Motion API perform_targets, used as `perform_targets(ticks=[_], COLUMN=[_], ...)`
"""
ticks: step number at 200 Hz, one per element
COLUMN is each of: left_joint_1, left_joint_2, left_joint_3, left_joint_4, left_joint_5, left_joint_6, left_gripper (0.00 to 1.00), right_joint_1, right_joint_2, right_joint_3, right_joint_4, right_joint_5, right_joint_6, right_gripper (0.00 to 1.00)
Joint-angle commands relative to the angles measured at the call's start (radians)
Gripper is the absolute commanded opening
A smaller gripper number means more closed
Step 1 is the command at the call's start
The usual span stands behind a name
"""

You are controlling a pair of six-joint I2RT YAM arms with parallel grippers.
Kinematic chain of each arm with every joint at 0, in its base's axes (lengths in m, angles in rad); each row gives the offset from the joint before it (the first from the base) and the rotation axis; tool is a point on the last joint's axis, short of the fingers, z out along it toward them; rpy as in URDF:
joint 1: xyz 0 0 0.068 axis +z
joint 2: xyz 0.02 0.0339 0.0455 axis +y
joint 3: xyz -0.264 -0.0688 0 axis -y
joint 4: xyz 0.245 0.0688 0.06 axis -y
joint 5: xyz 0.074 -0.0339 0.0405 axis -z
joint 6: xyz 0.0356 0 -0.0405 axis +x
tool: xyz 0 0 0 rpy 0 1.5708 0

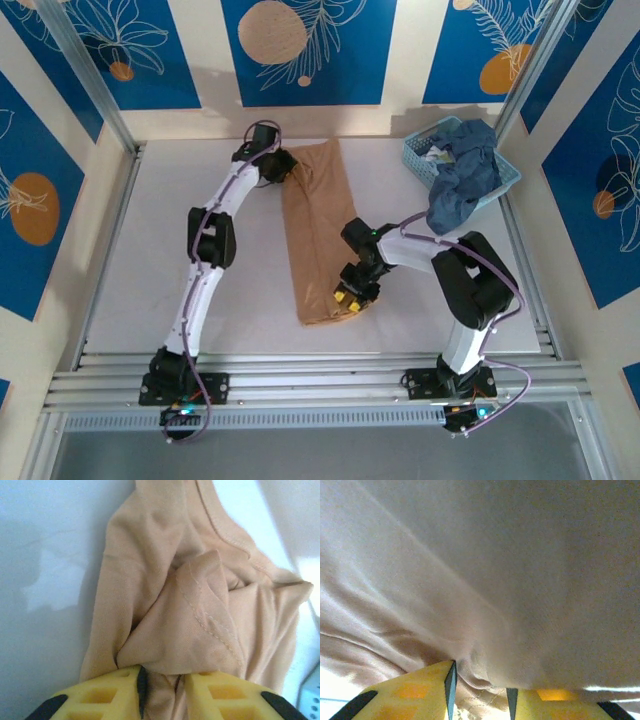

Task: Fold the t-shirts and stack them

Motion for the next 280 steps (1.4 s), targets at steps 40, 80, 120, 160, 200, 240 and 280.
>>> perform_targets(ticks=[40, 80, 120, 160, 200, 240, 280], left_joint_1=[0.006, 0.007, -0.078, -0.32, -0.466, -0.518, -0.529], left_joint_2=[-0.327, -0.724, -1.036, -1.213, -1.189, -1.164, -1.15], left_joint_3=[-0.132, -0.705, -1.359, -1.774, -1.834, -1.83, -1.834], left_joint_4=[-0.157, -0.234, -0.254, -0.088, 0.091, 0.115, 0.077], left_joint_5=[-0.12, -0.114, 0.167, 0.291, 0.276, 0.246, 0.226], left_joint_6=[0.192, 0.209, 0.194, 0.015, -0.16, -0.211, -0.196], left_gripper=[0.61, 0.59, 0.47, 0.54, 0.57, 0.52, 0.26], right_joint_1=[-0.096, -0.288, -0.404, -0.415, -0.416, -0.416, -0.385], right_joint_2=[-0.234, -0.431, -0.496, -0.463, -0.427, -0.366, -0.272], right_joint_3=[0.038, -0.007, -0.087, -0.208, -0.251, -0.278, -0.269], right_joint_4=[-0.067, -0.157, -0.202, -0.133, -0.091, -0.055, -0.022], right_joint_5=[0.0, 0.011, -0.041, -0.103, -0.122, -0.142, -0.148], right_joint_6=[0.09, -0.204, -0.475, -0.525, -0.546, -0.57, -0.579], right_gripper=[0.5, 0.51, 0.5, 0.5, 0.5, 0.5, 0.5])
